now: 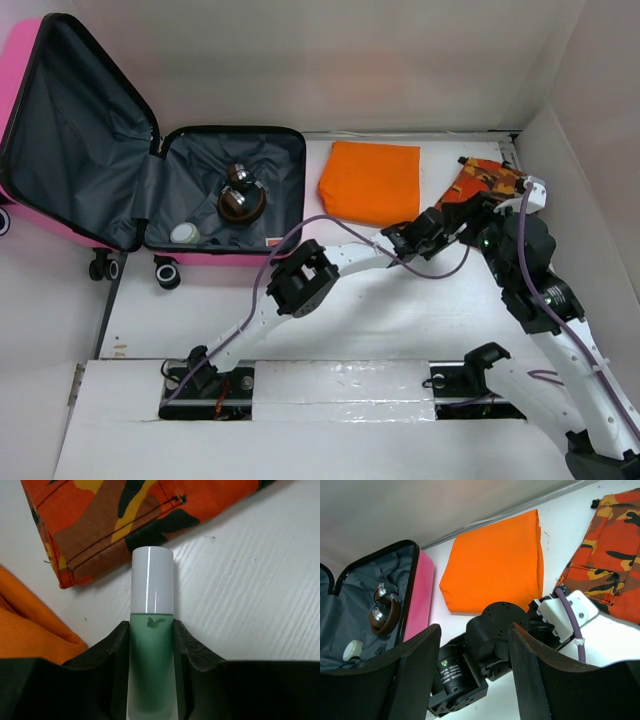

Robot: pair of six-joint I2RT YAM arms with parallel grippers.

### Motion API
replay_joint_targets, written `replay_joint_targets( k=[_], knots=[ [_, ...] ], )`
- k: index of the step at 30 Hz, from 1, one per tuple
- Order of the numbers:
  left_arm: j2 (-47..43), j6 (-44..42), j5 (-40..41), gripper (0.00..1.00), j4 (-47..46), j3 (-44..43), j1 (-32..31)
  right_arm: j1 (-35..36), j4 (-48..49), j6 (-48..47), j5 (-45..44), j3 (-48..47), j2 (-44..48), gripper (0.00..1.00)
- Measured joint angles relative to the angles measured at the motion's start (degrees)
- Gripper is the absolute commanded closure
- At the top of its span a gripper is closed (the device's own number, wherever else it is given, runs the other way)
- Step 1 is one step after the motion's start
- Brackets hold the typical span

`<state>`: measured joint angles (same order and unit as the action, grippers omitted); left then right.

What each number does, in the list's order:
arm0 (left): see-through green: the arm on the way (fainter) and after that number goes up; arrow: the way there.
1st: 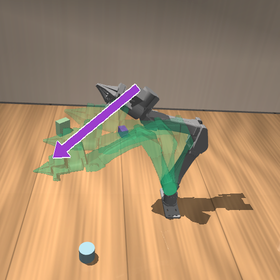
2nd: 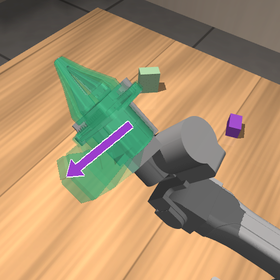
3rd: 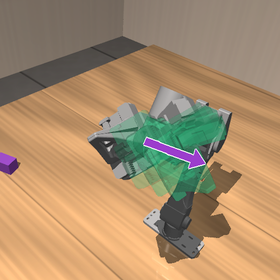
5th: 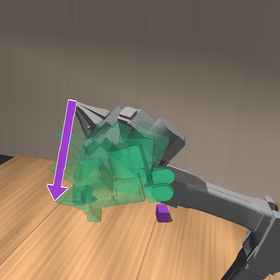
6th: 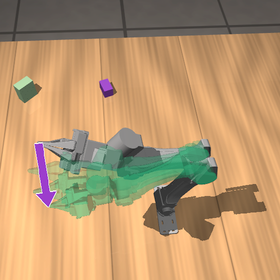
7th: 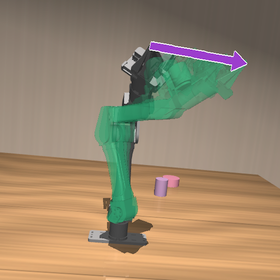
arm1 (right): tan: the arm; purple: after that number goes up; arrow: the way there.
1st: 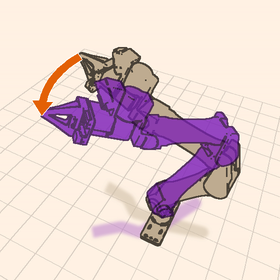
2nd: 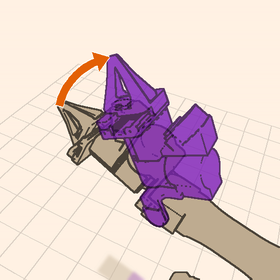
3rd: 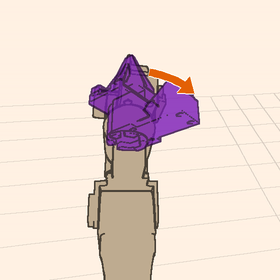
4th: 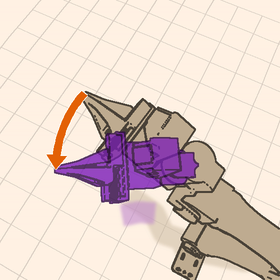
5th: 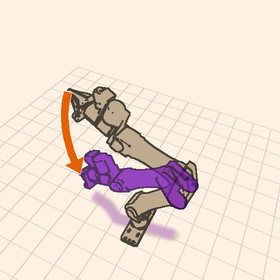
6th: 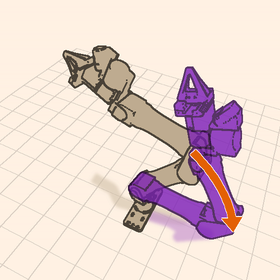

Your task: Pack the luggage

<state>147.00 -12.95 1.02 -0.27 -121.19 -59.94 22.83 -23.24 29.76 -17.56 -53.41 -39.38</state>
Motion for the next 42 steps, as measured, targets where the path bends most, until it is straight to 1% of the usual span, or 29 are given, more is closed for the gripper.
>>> replay_joint_targets(
  k=[2, 5, 9, 13, 15, 17, 19, 22, 23, 24, 26, 28, 29, 31, 33, 34, 35, 36, 39, 42],
  knots=[
    [-0.57, 0.04, -0.61, 1.0, -1.05, 1.27, -0.02, -0.31, 0.07, 0.02, 0.5, 0.02, -0.28, 0.38],
    [-4.07, 0.94, -2.14, 1.0, -2.05, 6.73, -0.02, -0.59, 0.11, 0.02, 0.7, 0.02, -0.35, 0.38],
    [-12.59, 4.26, -4.24, 1.0, -1.99, 18.6, -0.26, -0.7, 0.13, 0.02, 0.83, 0.02, -0.35, 0.38],
    [-25.59, 9.35, -2.54, 1.0, -3.17, 31.5, -0.42, -0.7, 0.15, 0.0, 0.87, 0.02, -0.11, 0.38],
    [-33.07, 12.7, 0.81, 0.99, -4.0, 35.71, 0.39, -0.7, 1.07, -0.02, 1.29, 0.52, 0.07, 0.38],
    [-40.0, 17.88, 3.78, 0.98, -5.57, 38.25, 3.45, -0.7, 2.25, -0.02, 2.64, 2.01, 0.37, 0.38],
    [-45.83, 23.26, 6.32, 0.96, -7.78, 40.39, 9.4, -0.7, 3.48, -0.04, 4.83, 3.85, 0.26, 0.38],
    [-52.02, 32.17, 10.47, 0.95, -11.17, 45.13, 23.52, -0.68, 5.79, 0.0, 8.24, 7.32, -1.38, 0.38],
    [-52.81, 34.53, 12.09, 0.9, -11.82, 46.69, 27.96, -0.66, 6.23, 0.0, 8.96, 8.28, -1.99, 0.38],
    [-53.11, 37.27, 13.94, 0.88, -12.35, 48.57, 32.72, -0.55, 6.8, -0.02, 9.68, 9.42, -2.95, 0.38],
    [-52.83, 41.9, 17.03, 0.81, -12.02, 52.35, 39.78, -0.22, 7.21, 0.0, 10.58, 11.28, -4.66, 0.38],
    [-51.6, 45.18, 18.82, 0.7, -10.25, 55.1, 43.17, 0.24, 7.26, 0.0, 11.04, 12.46, -5.77, 0.38],
    [-50.64, 46.51, 19.34, 0.67, -9.2, 55.91, 43.95, 0.63, 7.45, 0.0, 11.21, 12.9, -6.14, 0.38],
    [-48.37, 48.43, 19.63, 0.58, -7.65, 56.33, 44.28, 1.31, 7.78, 0.02, 11.69, 13.51, -6.54, 0.39],
    [-46.86, 49.75, 19.54, 0.42, -6.97, 56.33, 44.02, 1.95, 8.48, 0.0, 11.98, 14.12, -6.54, 0.39],
    [-46.69, 50.29, 19.3, 0.35, -6.84, 56.33, 43.78, 2.12, 8.7, 0.0, 12.02, 14.29, -6.6, 0.39],
    [-46.66, 50.66, 18.97, 0.26, -6.97, 56.33, 43.5, 2.38, 8.92, 0.0, 12.02, 14.45, -6.73, 0.39],
    [-46.88, 50.64, 18.91, 0.22, -7.37, 56.33, 42.97, 2.51, 9.22, 0.0, 12.04, 14.6, -6.88, 0.39],
    [-48.37, 49.77, 20.06, 0.22, -8.15, 56.28, 39.06, 2.78, 9.68, 0.0, 11.98, 15.02, -7.19, 0.39],
    [-50.03, 49.18, 21.27, 0.22, -8.33, 55.49, 31.34, 2.8, 10.21, 0.02, 10.97, 15.13, -7.17, 0.39]
  ],
)
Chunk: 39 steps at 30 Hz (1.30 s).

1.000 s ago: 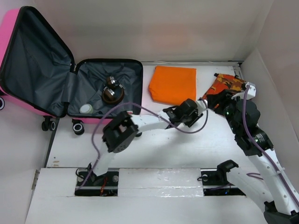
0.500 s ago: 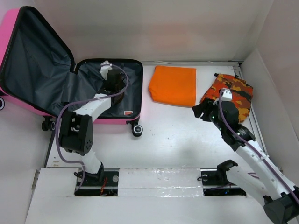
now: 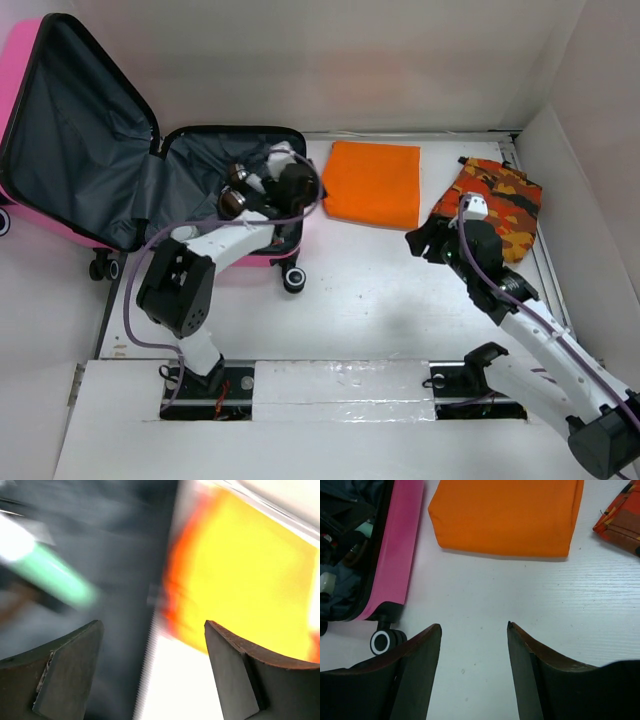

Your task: Pack the luggage

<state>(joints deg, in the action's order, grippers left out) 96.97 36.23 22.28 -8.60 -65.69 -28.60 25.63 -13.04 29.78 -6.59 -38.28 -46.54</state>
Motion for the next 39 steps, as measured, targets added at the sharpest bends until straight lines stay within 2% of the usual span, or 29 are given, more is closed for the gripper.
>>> replay_joint_targets(
  k=[4, 7, 17, 21, 22, 23, 26, 27, 28, 33, 39],
  knots=[
    [-0.35, 2.27, 0.44, 0.26, -0.9, -2.01, -11.72, 0.37, 0.24, 0.02, -1.84, 0.33, 0.44, 0.4],
    [1.44, 7.87, 0.48, 0.26, -0.24, -4.44, -16.41, 0.39, 0.24, 0.04, -3.37, 0.68, 1.27, 0.4],
    [25.94, 22.84, -1.11, 0.23, 4.22, -21.97, -15.96, 0.39, 0.2, 0.04, -4.37, 2.19, 4.79, 0.4],
    [30.16, 26.32, -0.74, 0.27, 5.33, -26.1, -16.46, 0.39, 0.13, 0.04, -4.33, 2.62, 5.07, 0.4],
    [30.6, 27.15, -0.98, 0.3, 5.51, -26.95, -16.61, 0.39, 0.13, 0.04, -4.28, 2.64, 5.07, 0.4],
    [31.19, 27.74, -1.11, 0.4, 5.53, -27.61, -16.65, 0.39, 0.13, 0.04, -4.11, 2.69, 5.07, 0.4],
    [33.29, 29.27, -1.25, 0.76, 5.16, -28.2, -16.72, 0.39, 0.11, 0.04, -3.72, 2.8, 4.94, 0.4],
    [33.73, 29.38, -1.51, 0.93, 4.72, -28.22, -16.7, 0.39, 0.13, 0.04, -3.54, 2.84, 4.9, 0.4],
    [34.1, 29.24, -1.92, 1.0, 4.48, -28.22, -16.63, 0.39, 0.11, 0.04, -3.37, 2.91, 4.9, 0.4],
    [33.51, 27.61, -3.28, 1.0, 0.37, -25.35, -16.24, 0.39, 0.13, 0.04, -2.75, 3.78, 4.87, 0.4],
    [25.81, 22.93, -3.17, 1.0, -4.07, -12.79, -15.85, 0.39, 0.42, 0.31, -2.78, 4.37, 3.65, 0.4]
  ],
)
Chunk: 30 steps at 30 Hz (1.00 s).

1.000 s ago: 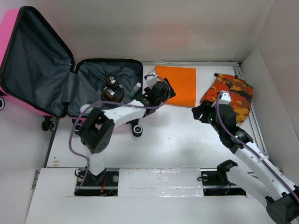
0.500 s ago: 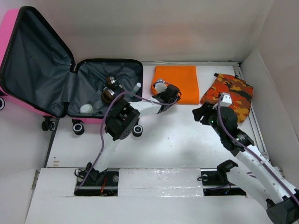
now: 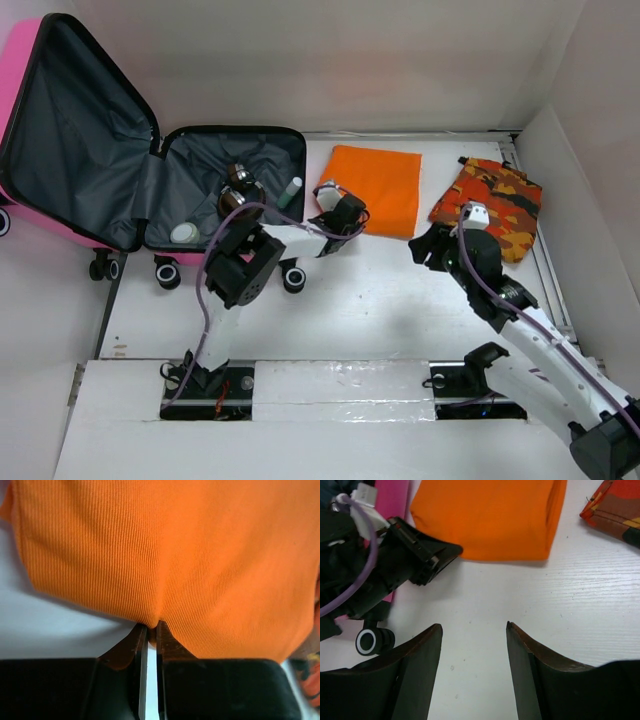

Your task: Pack the luggage

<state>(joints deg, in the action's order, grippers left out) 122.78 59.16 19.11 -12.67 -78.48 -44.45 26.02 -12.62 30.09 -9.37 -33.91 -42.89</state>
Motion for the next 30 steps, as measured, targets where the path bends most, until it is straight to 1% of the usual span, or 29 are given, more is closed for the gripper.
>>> replay_joint_targets(
  k=[4, 6, 7, 8, 9, 10, 11, 12, 15, 20, 23, 27, 29, 30],
  knots=[
    [-7.58, -3.56, 2.27, 1.0, 0.42, 9.99, 0.04, 0.0, 0.31, 0.42, 0.02, 0.0, -2.14, 0.39],
    [-10.49, -4.98, 3.43, 0.86, 2.16, 12.96, 0.02, 0.0, 0.59, 0.72, 0.24, 0.0, -3.13, 0.39],
    [-11.65, -5.51, 3.93, 0.76, 3.04, 14.1, -0.04, 0.0, 1.01, 0.79, 0.46, 0.0, -3.58, 0.39],
    [-12.85, -5.81, 4.44, 0.53, 4.04, 15.19, -0.07, 0.04, 1.38, 1.03, 0.81, 0.0, -4.04, 0.39],
    [-13.64, -6.6, 4.63, 0.41, 4.5, 16.04, -0.11, 0.22, 1.68, 1.16, 0.98, 0.0, -4.46, 0.39],
    [-14.8, -6.75, 4.35, 0.32, 3.26, 17.18, -0.37, 0.35, 2.05, 1.25, 1.27, 0.0, -4.83, 0.39],
    [-16.0, -6.58, 3.72, 0.26, 2.73, 17.88, -1.07, 0.55, 2.43, 1.31, 1.57, 0.0, -5.22, 0.39],
    [-17.29, -6.16, 3.58, 0.23, 2.56, 18.93, -1.86, 0.79, 2.84, 1.44, 1.68, 0.0, -5.57, 0.39],
    [-20.15, -4.66, 2.49, 0.23, 2.19, 21.84, -3.08, 1.51, 3.1, 1.53, 2.14, 0.0, -6.01, 0.39],
    [-18.43, 0.04, 1.64, 0.22, 1.6, 21.27, -3.02, 1.88, 3.3, 1.66, 2.32, 0.0, -4.92, 0.39],
    [-15.54, 3.39, 3.13, 0.24, 1.33, 18.01, -2.4, 1.88, 3.32, 1.66, 2.32, 0.0, -4.0, 0.39],
    [-10.38, 6.82, 4.28, 0.26, 2.08, 11.3, -0.92, 1.88, 3.32, 1.66, 2.32, 0.0, -2.91, 0.38],
    [-8.15, 7.82, 4.52, 0.29, 3.13, 8.11, -0.52, 1.88, 3.32, 1.66, 2.29, 0.02, -2.47, 0.38],
    [-7.17, 8.22, 4.7, 0.32, 3.39, 6.82, -0.44, 1.88, 3.3, 1.66, 2.29, 0.02, -2.25, 0.38]
  ],
)
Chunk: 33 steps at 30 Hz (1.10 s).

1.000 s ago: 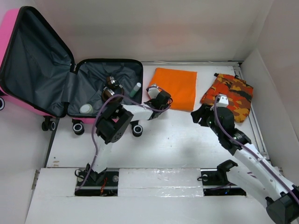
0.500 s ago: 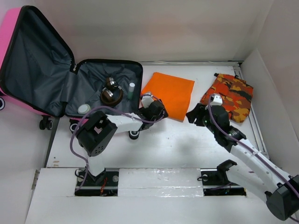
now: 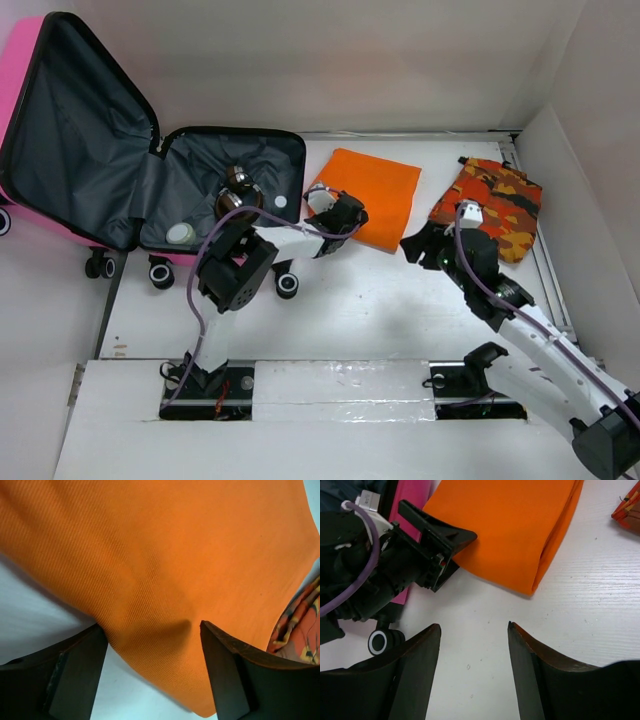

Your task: Pack the luggage

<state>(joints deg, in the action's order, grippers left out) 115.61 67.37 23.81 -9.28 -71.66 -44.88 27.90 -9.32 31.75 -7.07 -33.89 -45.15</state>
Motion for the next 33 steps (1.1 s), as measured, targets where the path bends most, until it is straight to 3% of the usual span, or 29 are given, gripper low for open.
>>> replay_joint_targets(
  k=[3, 8, 11, 14, 21, 24, 27, 33],
  knots=[
    [2.56, 1.22, 0.33, 0.41, 0.76, -3.54, 0.24, 0.2, -0.04, 0.0, 0.0, -0.02, 0.61, 0.38],
    [3.5, 0.66, 0.94, 0.7, 1.66, -4.09, 0.39, 0.59, -0.07, -0.04, 0.15, -0.02, 1.38, 0.38],
    [3.8, -1.66, 0.24, 0.78, 1.55, -4.09, 0.92, 0.66, -0.11, -0.04, 1.01, -0.02, 2.36, 0.38],
    [3.82, -4.57, -0.7, 1.0, 1.03, -4.13, 1.4, 0.68, -0.13, -0.07, 1.57, -0.07, 3.93, 0.39],
    [4.68, -12.39, -2.25, 1.0, -0.15, -5.44, 1.88, 0.68, -0.35, -0.46, 2.12, -0.15, 5.31, 0.39],
    [4.37, -15.58, -3.61, 1.0, -2.69, -3.98, 1.9, 0.7, -0.59, -0.5, 0.9, -0.13, 4.76, 0.31],
    [2.64, -18.67, -4.83, 1.0, -6.97, 0.24, 1.79, 0.7, -0.68, -0.5, -1.18, -0.02, 3.56, 0.24],
    [-3.15, -23.28, -7.5, 1.0, -9.99, 9.07, 0.68, 0.7, -0.61, -0.02, -3.06, 0.52, 0.39, 0.22]
  ],
)
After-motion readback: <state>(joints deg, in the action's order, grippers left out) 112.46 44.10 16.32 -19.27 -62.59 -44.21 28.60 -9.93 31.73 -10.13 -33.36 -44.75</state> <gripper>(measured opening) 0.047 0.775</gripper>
